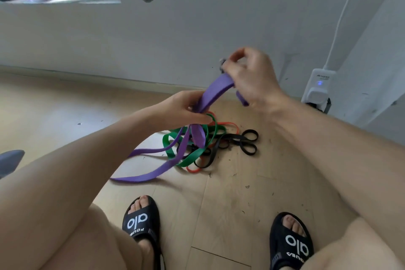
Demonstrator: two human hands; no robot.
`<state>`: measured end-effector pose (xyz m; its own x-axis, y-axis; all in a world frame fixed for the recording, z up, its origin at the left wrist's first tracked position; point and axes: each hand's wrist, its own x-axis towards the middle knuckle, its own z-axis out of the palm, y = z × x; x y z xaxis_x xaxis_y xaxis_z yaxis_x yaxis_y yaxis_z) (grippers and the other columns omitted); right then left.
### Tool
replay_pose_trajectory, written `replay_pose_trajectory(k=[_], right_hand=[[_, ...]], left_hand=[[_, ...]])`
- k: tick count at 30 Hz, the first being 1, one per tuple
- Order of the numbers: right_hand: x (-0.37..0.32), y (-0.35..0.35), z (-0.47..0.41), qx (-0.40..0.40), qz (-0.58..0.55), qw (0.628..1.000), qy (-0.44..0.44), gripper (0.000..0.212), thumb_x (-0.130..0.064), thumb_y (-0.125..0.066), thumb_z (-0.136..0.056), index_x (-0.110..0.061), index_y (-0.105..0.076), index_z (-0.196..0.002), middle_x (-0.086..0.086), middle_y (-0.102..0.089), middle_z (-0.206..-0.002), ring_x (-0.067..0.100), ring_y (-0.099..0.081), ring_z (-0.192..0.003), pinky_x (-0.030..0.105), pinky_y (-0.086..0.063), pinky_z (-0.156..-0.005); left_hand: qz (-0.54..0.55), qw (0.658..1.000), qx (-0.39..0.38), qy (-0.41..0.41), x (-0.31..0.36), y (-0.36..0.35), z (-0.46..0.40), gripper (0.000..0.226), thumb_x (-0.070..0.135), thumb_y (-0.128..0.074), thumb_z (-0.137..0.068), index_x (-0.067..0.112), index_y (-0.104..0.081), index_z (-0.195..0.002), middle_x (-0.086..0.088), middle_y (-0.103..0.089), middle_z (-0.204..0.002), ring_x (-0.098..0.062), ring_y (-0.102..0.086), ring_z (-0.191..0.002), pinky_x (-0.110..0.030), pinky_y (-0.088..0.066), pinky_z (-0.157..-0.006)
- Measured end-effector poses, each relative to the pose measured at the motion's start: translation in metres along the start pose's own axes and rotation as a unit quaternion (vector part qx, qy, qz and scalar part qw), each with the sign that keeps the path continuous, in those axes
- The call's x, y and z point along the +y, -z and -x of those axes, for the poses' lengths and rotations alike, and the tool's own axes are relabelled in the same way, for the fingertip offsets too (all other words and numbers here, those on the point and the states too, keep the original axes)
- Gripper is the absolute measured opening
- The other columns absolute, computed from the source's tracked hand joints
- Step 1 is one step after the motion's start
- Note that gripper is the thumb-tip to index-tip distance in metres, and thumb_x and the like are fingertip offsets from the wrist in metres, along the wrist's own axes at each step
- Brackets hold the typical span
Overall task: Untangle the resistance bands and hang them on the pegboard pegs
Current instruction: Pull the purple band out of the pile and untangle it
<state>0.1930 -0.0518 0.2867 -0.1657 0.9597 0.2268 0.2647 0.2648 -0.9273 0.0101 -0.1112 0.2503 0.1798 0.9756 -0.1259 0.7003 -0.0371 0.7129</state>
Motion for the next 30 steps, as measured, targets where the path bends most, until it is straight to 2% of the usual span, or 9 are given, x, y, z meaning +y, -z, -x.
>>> replay_pose_trajectory(k=[3, 7, 10, 14, 19, 23, 26, 28, 30], right_hand=[[0.008, 0.028, -0.007, 0.055, 0.055, 0.997, 0.008, 0.016, -0.028, -0.067, -0.095, -0.020, -0.055, -0.088, -0.006, -0.060, -0.070, 0.003, -0.052, -0.053, 0.017, -0.036, -0.049], [0.047, 0.039, -0.002, -0.113, 0.352, 0.929, -0.029, 0.016, -0.030, -0.054, -0.103, -0.019, -0.060, -0.113, 0.006, -0.070, -0.102, 0.028, -0.062, -0.091, 0.033, -0.045, -0.076], [0.036, 0.018, 0.005, -0.148, 0.304, 0.941, 0.025, 0.032, -0.021, -0.044, -0.106, -0.021, -0.059, -0.133, 0.006, -0.071, -0.123, 0.029, -0.062, -0.118, 0.036, -0.046, -0.100], [0.002, -0.017, 0.024, -0.141, 0.037, 0.989, 0.002, 0.029, -0.040, -0.042, -0.105, -0.021, -0.064, -0.107, -0.009, -0.068, -0.091, 0.014, -0.062, -0.093, 0.028, -0.043, -0.083], [-0.001, -0.023, 0.029, -0.186, 0.165, 0.968, 0.036, 0.028, -0.048, -0.047, -0.105, -0.022, -0.055, -0.100, -0.007, -0.066, -0.075, 0.006, -0.058, -0.070, 0.017, -0.038, -0.057], [-0.012, -0.015, 0.015, -0.083, 0.083, 0.991, 0.069, 0.011, -0.029, -0.067, -0.095, -0.021, -0.060, -0.095, -0.007, -0.068, -0.063, 0.008, -0.061, -0.061, 0.021, -0.044, -0.060], [-0.008, 0.006, 0.000, 0.046, 0.033, 0.997, 0.053, 0.011, -0.027, -0.070, -0.089, -0.021, -0.062, -0.091, -0.007, -0.068, -0.069, 0.005, -0.059, -0.058, 0.022, -0.044, -0.058], [0.011, 0.017, -0.007, 0.030, 0.142, 0.989, 0.030, 0.015, -0.034, -0.069, -0.092, -0.022, -0.059, -0.093, -0.006, -0.066, -0.074, 0.011, -0.060, -0.067, 0.025, -0.042, -0.063], [0.039, 0.019, -0.007, -0.063, 0.281, 0.958, -0.012, 0.015, -0.037, -0.062, -0.098, -0.023, -0.059, -0.096, 0.000, -0.067, -0.085, 0.025, -0.064, -0.085, 0.029, -0.041, -0.071]], left_hand=[[-0.014, 0.999, 0.042, 0.026, -0.007, 0.007, 0.000, 0.027, 0.031, -0.075, -0.091, 0.007, -0.063, -0.096, -0.006, -0.057, -0.073, -0.017, -0.059, -0.062, -0.037, -0.048, -0.065], [-0.065, 0.991, 0.114, -0.027, 0.019, 0.014, 0.006, 0.031, 0.038, -0.076, -0.089, 0.010, -0.063, -0.084, -0.012, -0.057, -0.068, -0.021, -0.049, -0.057, -0.029, -0.038, -0.057], [-0.078, 0.987, 0.126, -0.062, 0.035, 0.010, 0.010, 0.033, 0.036, -0.078, -0.085, 0.008, -0.062, -0.080, -0.010, -0.055, -0.066, -0.014, -0.043, -0.058, -0.026, -0.035, -0.056], [-0.102, 0.986, 0.119, -0.055, 0.039, 0.007, 0.011, 0.026, 0.034, -0.080, -0.081, 0.015, -0.063, -0.079, 0.000, -0.054, -0.064, -0.011, -0.041, -0.059, -0.025, -0.038, -0.058], [-0.065, 0.993, 0.092, -0.038, 0.033, 0.013, 0.020, 0.030, 0.037, -0.080, -0.079, 0.018, -0.058, -0.070, 0.004, -0.048, -0.060, -0.009, -0.040, -0.055, -0.020, -0.034, -0.053], [-0.021, 0.999, 0.042, -0.002, 0.010, 0.019, 0.019, 0.050, 0.050, -0.075, -0.080, 0.004, -0.061, -0.090, -0.005, -0.051, -0.069, -0.016, -0.048, -0.062, -0.034, -0.037, -0.063], [-0.060, 0.996, 0.061, 0.011, -0.008, 0.023, 0.017, 0.042, 0.049, -0.071, -0.089, 0.009, -0.058, -0.087, 0.001, -0.050, -0.067, -0.015, -0.047, -0.060, -0.033, -0.039, -0.063], [-0.079, 0.992, 0.093, 0.011, -0.012, 0.024, 0.016, 0.033, 0.043, -0.071, -0.092, 0.014, -0.058, -0.085, 0.001, -0.054, -0.067, -0.013, -0.047, -0.057, -0.028, -0.038, -0.059], [-0.107, 0.988, 0.115, -0.013, -0.008, 0.022, 0.014, 0.030, 0.040, -0.072, -0.092, 0.013, -0.059, -0.087, -0.004, -0.061, -0.072, -0.015, -0.050, -0.060, -0.023, -0.038, -0.056]])
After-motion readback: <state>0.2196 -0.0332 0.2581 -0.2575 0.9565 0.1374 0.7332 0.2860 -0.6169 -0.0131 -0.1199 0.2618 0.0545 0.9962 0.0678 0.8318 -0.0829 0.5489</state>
